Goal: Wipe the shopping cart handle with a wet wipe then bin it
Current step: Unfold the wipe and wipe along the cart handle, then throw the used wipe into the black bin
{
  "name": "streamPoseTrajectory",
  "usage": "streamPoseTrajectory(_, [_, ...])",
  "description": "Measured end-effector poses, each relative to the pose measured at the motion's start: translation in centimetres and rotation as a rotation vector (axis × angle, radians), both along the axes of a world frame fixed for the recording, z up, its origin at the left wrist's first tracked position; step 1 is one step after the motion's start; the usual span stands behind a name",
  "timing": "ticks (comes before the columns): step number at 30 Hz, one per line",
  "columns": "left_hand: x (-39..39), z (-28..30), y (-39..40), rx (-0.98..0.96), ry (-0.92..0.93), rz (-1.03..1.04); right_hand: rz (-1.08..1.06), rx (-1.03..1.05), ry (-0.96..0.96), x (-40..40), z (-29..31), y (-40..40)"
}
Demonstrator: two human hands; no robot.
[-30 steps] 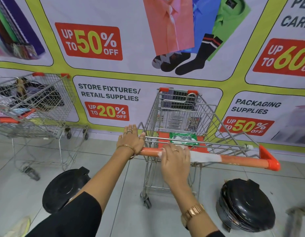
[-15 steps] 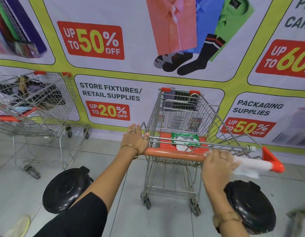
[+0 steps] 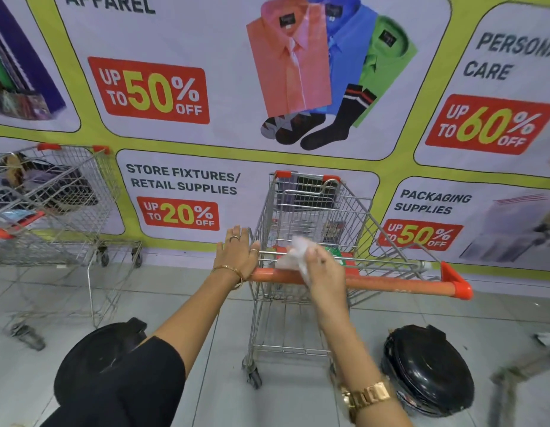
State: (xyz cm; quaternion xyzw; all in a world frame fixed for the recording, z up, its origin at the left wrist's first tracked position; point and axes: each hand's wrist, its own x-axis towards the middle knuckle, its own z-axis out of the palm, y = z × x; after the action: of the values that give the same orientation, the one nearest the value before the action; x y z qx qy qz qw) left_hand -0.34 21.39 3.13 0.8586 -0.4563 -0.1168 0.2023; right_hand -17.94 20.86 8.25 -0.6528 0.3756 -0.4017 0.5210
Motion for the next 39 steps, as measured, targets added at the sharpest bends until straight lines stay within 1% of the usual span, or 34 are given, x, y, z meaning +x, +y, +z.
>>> streamPoseTrajectory(2, [-0.5,1.0,0.6,-0.184,0.076,-0.053,-0.03,0.042,-0.086,-0.9,3.1,-0.8])
streamPoseTrajectory(3, [-1.1,2.1,0.8,-0.28,0.158,-0.067,-0.039,0.059,-0.118,-1.4,4.5,-1.1])
streamPoseTrajectory(4, [-1.8,3.2,1.1,-0.361,0.312,-0.059,-0.036,0.085,-0.135,-1.8,5.8,-1.3])
streamPoseTrajectory(5, [-2.7,4.8,1.5,-0.398,0.531,-0.068,-0.041,0.105,-0.158,-2.2,7.0,-1.5])
streamPoseTrajectory(6, [-3.5,6.2,1.8,-0.402,0.764,-0.112,-0.06,0.121,-0.196,-2.8,8.2,-1.7])
streamPoseTrajectory(7, [-4.1,7.5,2.3,-0.374,0.954,-0.179,-0.079,0.139,-0.24,-3.3,9.1,-2.0])
streamPoseTrajectory(8, [-4.7,8.5,2.6,-0.353,1.077,-0.275,-0.1,0.154,-0.286,-4.0,10.0,-2.3])
streamPoseTrajectory(10, [-6.2,9.6,2.7,-0.302,1.187,-0.465,-0.133,0.177,-0.368,-5.6,11.2,-2.9])
streamPoseTrajectory(11, [-7.0,9.9,2.2,-0.262,1.188,-0.537,-0.145,0.18,-0.409,-6.6,11.7,-3.3])
streamPoseTrajectory(13, [-8.9,10.0,1.1,-0.201,1.197,-0.63,-0.157,0.2,-0.488,-8.6,12.1,-4.0])
streamPoseTrajectory(14, [-10.2,10.0,0.4,-0.176,1.247,-0.675,-0.175,0.208,-0.519,-9.9,12.3,-4.4])
streamPoseTrajectory(16, [-12.2,10.0,-0.9,-0.156,1.367,-0.713,-0.214,0.243,-0.566,-12.3,12.2,-5.2])
streamPoseTrajectory(19, [-16.6,10.1,-3.4,-0.148,1.463,-0.739,-0.304,0.286,-0.625,-17.2,11.4,-7.0])
streamPoseTrajectory(20, [-17.6,10.3,-4.1,-0.149,1.471,-0.712,-0.327,0.296,-0.644,-18.4,11.1,-7.5])
streamPoseTrajectory(23, [-21.7,11.0,-7.4,-0.149,1.377,-0.657,-0.434,0.288,-0.655,-23.8,10.3,-9.3])
streamPoseTrajectory(27, [-27.3,11.6,-11.7,-0.143,1.262,-0.621,-0.569,0.232,-0.527,-31.2,8.9,-12.0])
streamPoseTrajectory(29, [-30.5,11.6,-13.9,-0.133,1.233,-0.617,-0.638,0.227,-0.486,-34.9,8.0,-13.1])
streamPoseTrajectory(32, [-35.3,11.4,-17.1,-0.128,1.158,-0.566,-0.701,0.263,-0.478,-39.7,6.3,-14.7])
streamPoseTrajectory(35, [-38.8,10.8,-19.5,-0.096,1.126,-0.502,-0.754,0.336,-0.486,-43.1,4.7,-15.9])
streamPoseTrajectory(39, [-42.5,8.9,-22.1,0.041,1.018,-0.473,-0.813,0.427,-0.513,-46.2,2.5,-17.3])
